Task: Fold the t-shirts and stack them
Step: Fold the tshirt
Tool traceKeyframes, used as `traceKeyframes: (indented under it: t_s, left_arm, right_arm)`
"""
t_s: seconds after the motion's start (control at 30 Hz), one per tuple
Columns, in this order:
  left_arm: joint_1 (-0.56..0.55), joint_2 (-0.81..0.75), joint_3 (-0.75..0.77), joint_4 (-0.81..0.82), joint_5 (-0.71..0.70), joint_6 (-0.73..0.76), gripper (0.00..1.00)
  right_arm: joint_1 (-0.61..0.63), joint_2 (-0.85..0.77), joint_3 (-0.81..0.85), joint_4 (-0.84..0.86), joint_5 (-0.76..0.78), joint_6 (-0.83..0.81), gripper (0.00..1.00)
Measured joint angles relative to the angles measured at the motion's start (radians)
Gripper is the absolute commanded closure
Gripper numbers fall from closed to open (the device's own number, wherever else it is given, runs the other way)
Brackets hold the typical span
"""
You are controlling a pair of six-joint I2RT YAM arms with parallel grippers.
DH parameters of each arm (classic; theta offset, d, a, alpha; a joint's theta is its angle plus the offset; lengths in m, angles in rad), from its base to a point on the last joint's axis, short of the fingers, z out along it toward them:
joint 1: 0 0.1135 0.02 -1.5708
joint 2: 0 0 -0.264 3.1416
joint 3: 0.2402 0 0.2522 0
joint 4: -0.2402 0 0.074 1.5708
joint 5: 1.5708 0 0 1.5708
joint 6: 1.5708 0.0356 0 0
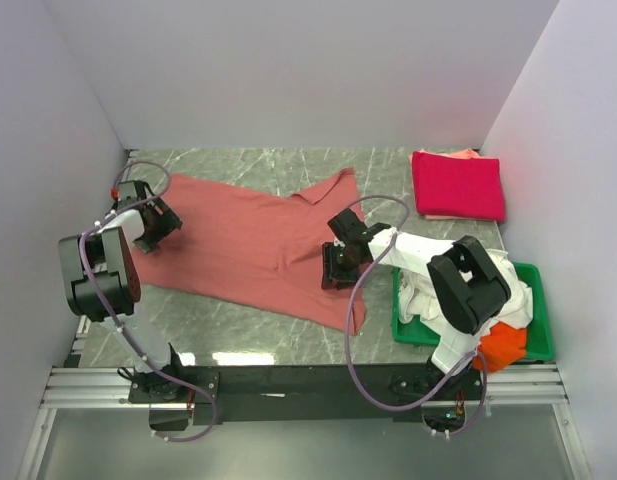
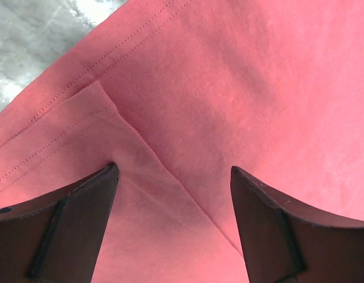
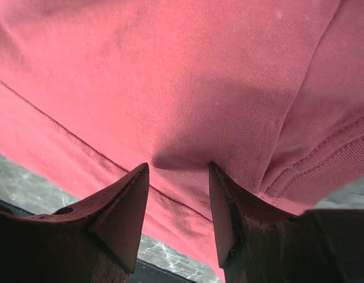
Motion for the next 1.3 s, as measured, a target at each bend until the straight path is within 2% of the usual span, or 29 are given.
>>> traceKeyframes:
  t_s: [0.33,0.6,0.87,1.1,1.3]
  left_arm:
    - [0.023,-0.132,-0.170,0.064,-0.053,-0.007,0.14]
    - [0.036,-0.238,-0.266,-0.002,-0.099,-0.030,0.14]
    - [0.037,-0.335,-0.325,-0.134,-0.123,-0.055,0.12]
    - [0.038,-0.430,-0.346,-0.235,-0.122,-0.081,0.12]
    - [0.038,-0.451,-0.277,-0.286,-0.111,-0.097,0.12]
  right_arm:
    - [0.046,-0.100,-0.148,0.109,-0.055,0.035,0.48]
    - [0.103,-0.169,-0.230,0.121,-0.076,0.082,0.48]
    - [0.140,-0.243,-0.305,0.111,-0.088,0.119,0.48]
    - [0.151,-0.281,-0.312,0.018,-0.069,0.119,0.47]
    - [0.146,-0.280,-0.169,-0.190,0.022,0.096,0.46]
